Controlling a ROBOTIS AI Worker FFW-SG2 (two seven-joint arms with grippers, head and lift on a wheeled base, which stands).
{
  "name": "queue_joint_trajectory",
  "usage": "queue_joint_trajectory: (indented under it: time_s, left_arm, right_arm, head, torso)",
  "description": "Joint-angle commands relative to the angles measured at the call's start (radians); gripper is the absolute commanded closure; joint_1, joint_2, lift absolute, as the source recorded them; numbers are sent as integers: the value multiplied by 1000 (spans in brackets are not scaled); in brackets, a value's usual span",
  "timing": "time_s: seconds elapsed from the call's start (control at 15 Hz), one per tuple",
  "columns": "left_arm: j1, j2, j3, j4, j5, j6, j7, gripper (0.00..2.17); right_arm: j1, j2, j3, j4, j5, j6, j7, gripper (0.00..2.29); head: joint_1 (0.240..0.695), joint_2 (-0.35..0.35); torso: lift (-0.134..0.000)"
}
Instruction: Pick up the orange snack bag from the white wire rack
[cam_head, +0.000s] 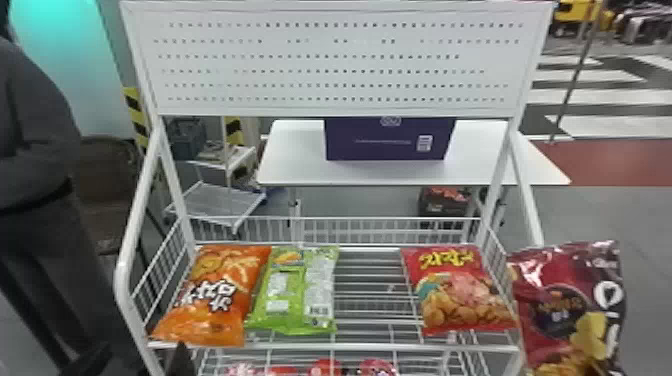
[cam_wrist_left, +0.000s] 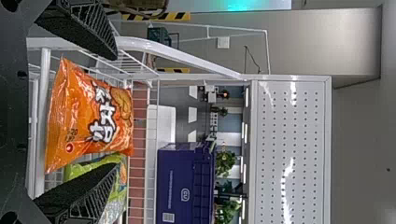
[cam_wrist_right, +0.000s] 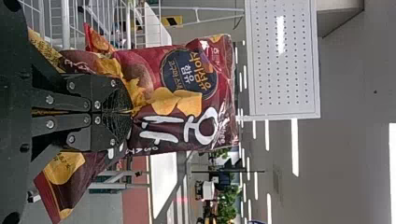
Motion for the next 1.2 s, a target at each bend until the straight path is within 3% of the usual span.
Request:
queue_joint_trajectory:
  time_s: [0.0, 0.53, 0.73, 0.8, 1.13]
  left_arm:
    - [0, 0, 0, 4, 0, 0, 0, 70]
    - [-11, 2, -3, 19, 5, 0, -4, 70]
    - [-147, 2, -57, 113, -17, 40, -18, 70]
    - [-221, 2, -75, 153, -18, 129, -18, 70]
    - [-463, -6, -144, 330, 11, 261, -21, 80]
  right_arm:
    - [-1, 0, 1, 0, 0, -1, 0, 2098]
    - [10, 0, -2, -3, 0, -8, 0, 2098]
    - [14, 0, -2, -3, 2, -8, 0, 2098]
    - [17, 2, -2, -3, 2, -8, 0, 2098]
    - [13, 3, -5, -3, 2, -8, 0, 2098]
  head:
    - [499, 0]
    - [499, 0]
    - [499, 0]
    - [499, 0]
    - [499, 0]
  torso:
    - [0]
    - [0]
    - [0]
    - [0]
    - [0]
